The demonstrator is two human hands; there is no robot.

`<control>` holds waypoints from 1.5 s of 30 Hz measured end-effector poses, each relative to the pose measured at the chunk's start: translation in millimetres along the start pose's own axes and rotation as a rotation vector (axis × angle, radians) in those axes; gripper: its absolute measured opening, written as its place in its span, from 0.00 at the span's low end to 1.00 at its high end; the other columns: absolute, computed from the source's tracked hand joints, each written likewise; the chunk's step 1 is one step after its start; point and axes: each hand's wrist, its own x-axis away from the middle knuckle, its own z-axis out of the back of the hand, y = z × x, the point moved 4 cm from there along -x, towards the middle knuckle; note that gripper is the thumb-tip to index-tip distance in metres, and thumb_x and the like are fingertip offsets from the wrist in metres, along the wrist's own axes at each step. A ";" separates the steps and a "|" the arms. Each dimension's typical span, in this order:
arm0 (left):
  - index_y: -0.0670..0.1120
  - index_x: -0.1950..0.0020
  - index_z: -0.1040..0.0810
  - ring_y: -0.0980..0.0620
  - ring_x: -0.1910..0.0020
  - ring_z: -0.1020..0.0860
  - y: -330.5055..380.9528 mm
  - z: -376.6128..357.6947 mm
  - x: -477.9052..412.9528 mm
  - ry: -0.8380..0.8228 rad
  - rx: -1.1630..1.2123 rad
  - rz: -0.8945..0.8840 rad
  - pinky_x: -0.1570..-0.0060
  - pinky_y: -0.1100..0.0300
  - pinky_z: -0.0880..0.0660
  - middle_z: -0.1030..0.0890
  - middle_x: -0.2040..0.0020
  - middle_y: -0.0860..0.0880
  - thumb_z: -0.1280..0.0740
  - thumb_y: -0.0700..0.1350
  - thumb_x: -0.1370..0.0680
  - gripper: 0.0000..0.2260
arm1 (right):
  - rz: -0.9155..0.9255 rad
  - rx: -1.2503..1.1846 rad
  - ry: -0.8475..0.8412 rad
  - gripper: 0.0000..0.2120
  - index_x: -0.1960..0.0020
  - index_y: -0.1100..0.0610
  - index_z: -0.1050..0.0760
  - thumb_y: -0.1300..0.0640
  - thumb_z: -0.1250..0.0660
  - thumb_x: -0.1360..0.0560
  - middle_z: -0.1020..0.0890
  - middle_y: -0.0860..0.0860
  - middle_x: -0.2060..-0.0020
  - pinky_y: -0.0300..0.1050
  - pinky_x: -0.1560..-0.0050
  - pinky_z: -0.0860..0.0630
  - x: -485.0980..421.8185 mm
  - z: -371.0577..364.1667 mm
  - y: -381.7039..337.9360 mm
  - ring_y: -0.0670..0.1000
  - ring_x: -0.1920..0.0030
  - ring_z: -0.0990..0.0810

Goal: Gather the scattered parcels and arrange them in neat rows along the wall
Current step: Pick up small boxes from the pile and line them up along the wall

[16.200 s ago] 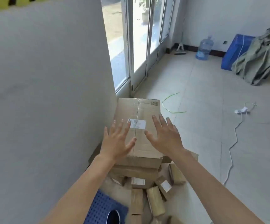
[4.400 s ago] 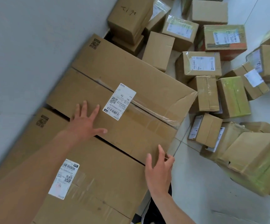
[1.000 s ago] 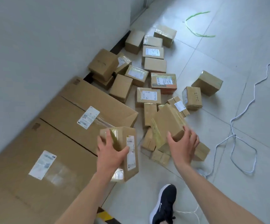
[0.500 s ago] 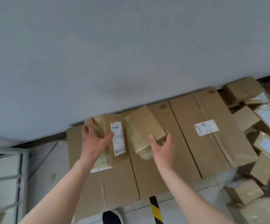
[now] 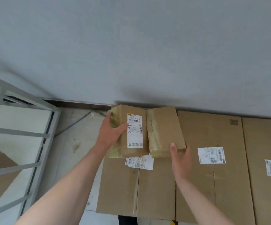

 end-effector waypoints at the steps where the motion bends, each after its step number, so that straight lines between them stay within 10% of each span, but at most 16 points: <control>1: 0.53 0.22 0.42 0.49 0.35 0.26 -2.9 -5.5 -10.9 -0.027 0.006 -0.001 0.36 0.51 0.29 0.28 0.30 0.52 0.26 0.57 0.29 0.40 | -0.015 0.059 -0.027 0.30 0.26 0.53 0.35 0.42 0.33 0.23 0.25 0.48 0.34 0.48 0.38 0.32 -9.2 -3.6 8.1 0.54 0.32 0.27; 7: 0.51 0.20 0.49 0.40 0.29 0.34 -16.8 -27.8 -45.1 0.001 -0.120 -0.023 0.32 0.41 0.33 0.39 0.25 0.43 0.36 0.56 0.22 0.35 | 0.017 0.311 -0.152 0.35 0.20 0.45 0.51 0.45 0.36 0.21 0.26 0.50 0.34 0.50 0.42 0.26 -40.4 -31.1 17.0 0.56 0.39 0.23; 13: 0.57 0.20 0.51 0.38 0.43 0.24 -26.8 -19.5 -42.7 0.127 -0.309 -0.030 0.43 0.40 0.25 0.30 0.35 0.40 0.45 0.61 0.19 0.29 | 0.282 0.613 -0.280 0.41 0.21 0.37 0.56 0.42 0.33 0.25 0.64 0.50 0.22 0.54 0.28 0.40 -31.5 -65.0 -5.4 0.55 0.21 0.59; 22: 0.49 0.22 0.42 0.40 0.40 0.23 -5.1 -31.1 -80.2 0.080 -0.110 -0.014 0.42 0.45 0.25 0.22 0.37 0.45 0.45 0.52 0.16 0.22 | 0.315 0.710 -0.263 0.38 0.22 0.37 0.53 0.35 0.36 0.25 0.63 0.52 0.22 0.54 0.39 0.25 -40.1 -64.1 -22.9 0.59 0.22 0.50; 26: 0.47 0.19 0.56 0.36 0.24 0.41 7.1 -45.2 -83.7 0.036 -0.213 -0.034 0.28 0.40 0.39 0.43 0.22 0.38 0.42 0.51 0.17 0.31 | 0.317 0.755 -0.270 0.37 0.22 0.37 0.53 0.35 0.37 0.24 0.64 0.51 0.22 0.56 0.47 0.20 -47.7 -58.8 -27.9 0.59 0.22 0.51; 30: 0.55 0.21 0.63 0.40 0.22 0.63 7.8 -64.2 -49.6 -0.008 -0.626 -0.123 0.28 0.35 0.51 0.65 0.21 0.43 0.40 0.62 0.20 0.39 | 0.360 0.702 -0.285 0.35 0.21 0.39 0.49 0.41 0.35 0.23 0.67 0.51 0.22 0.57 0.32 0.30 -45.1 -62.2 -25.9 0.57 0.21 0.55; 45: 0.50 0.20 0.61 0.38 0.22 0.62 24.0 -72.0 -24.2 -0.014 -0.928 -0.006 0.27 0.33 0.53 0.61 0.20 0.41 0.44 0.55 0.18 0.34 | 0.270 0.662 -0.581 0.35 0.21 0.41 0.51 0.50 0.36 0.21 0.71 0.51 0.24 0.55 0.25 0.52 -54.9 -62.9 -32.8 0.57 0.23 0.67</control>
